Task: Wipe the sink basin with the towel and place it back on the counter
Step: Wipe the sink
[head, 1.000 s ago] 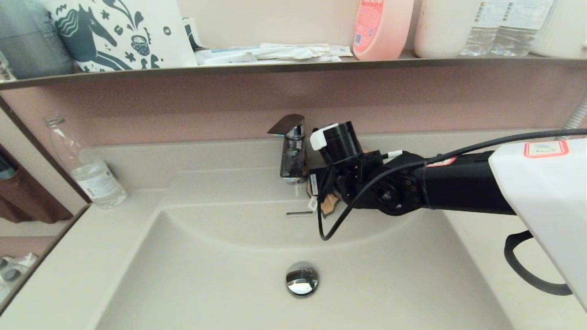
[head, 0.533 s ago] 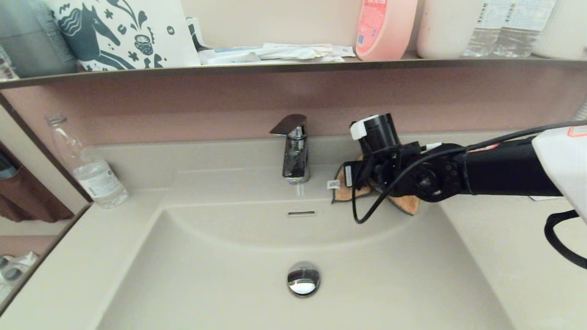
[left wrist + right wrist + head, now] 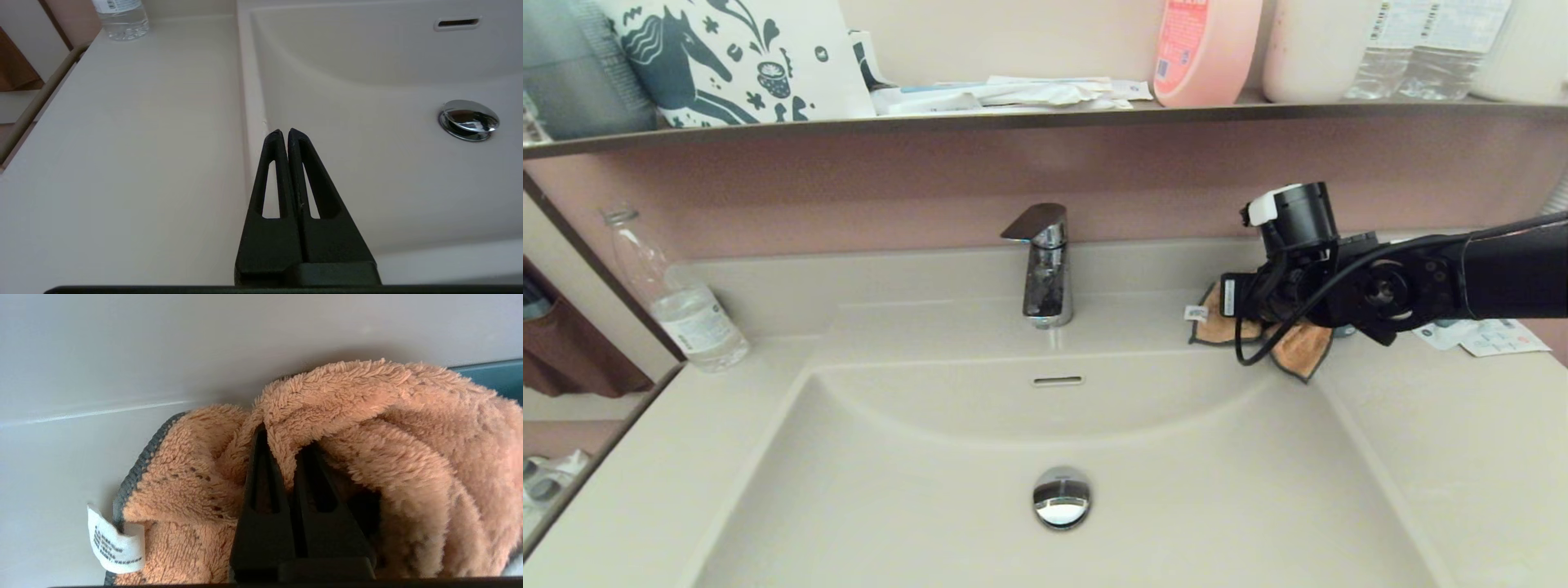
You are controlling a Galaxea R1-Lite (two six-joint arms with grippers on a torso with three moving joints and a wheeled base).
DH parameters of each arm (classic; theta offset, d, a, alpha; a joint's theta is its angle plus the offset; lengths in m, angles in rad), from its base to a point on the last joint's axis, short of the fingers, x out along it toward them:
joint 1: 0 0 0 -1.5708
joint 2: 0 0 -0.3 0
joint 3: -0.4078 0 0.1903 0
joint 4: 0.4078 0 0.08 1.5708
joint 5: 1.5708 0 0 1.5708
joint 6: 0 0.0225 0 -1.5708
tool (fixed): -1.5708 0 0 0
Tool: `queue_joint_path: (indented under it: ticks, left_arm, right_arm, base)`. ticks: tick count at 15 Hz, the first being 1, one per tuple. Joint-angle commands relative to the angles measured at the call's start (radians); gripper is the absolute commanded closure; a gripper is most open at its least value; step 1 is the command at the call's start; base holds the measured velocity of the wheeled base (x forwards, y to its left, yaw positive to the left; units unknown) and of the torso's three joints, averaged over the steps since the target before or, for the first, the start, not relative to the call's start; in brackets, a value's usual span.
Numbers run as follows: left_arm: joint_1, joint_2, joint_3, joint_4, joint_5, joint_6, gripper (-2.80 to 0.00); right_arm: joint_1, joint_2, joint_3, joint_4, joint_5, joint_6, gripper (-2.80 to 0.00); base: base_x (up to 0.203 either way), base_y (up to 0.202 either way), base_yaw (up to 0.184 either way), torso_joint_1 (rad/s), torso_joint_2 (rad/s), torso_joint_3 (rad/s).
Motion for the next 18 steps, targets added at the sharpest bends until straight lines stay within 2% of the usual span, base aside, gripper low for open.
queue_joint_path:
  ticks: [1, 6, 12, 15, 18]
  left_arm:
    - [0.0, 0.001, 0.0, -0.001, 0.0, 0.0, 0.0]
    - [0.001, 0.001, 0.0, 0.0, 0.0, 0.0, 0.0]
    - [0.0, 0.001, 0.0, 0.0, 0.0, 0.0, 0.0]
    - [0.0, 0.001, 0.0, 0.0, 0.0, 0.0, 0.0]
    - [0.0, 0.001, 0.0, -0.001, 0.0, 0.0, 0.0]
  right_arm:
    - [0.018, -0.015, 0.01, 0.0, 0.002, 0.002, 0.0]
    - [0.173, 0.0, 0.018, -0.001, 0.0, 0.006, 0.0]
    - [0.402, 0.071, 0.007, 0.002, -0.001, 0.006, 0.0]
    - [0.392, 0.065, 0.025, 0.008, -0.005, 0.006, 0.0]
    - [0.3, 0.021, 0.085, 0.011, -0.011, 0.004, 0.0]
  base:
    - [0.0, 0.0, 0.0, 0.0, 0.0, 0.0]
    - [0.0, 0.0, 0.0, 0.0, 0.0, 0.0]
    - [0.0, 0.0, 0.0, 0.0, 0.0, 0.0]
    - [0.0, 0.0, 0.0, 0.0, 0.0, 0.0]
    - [0.0, 0.0, 0.0, 0.0, 0.0, 0.0]
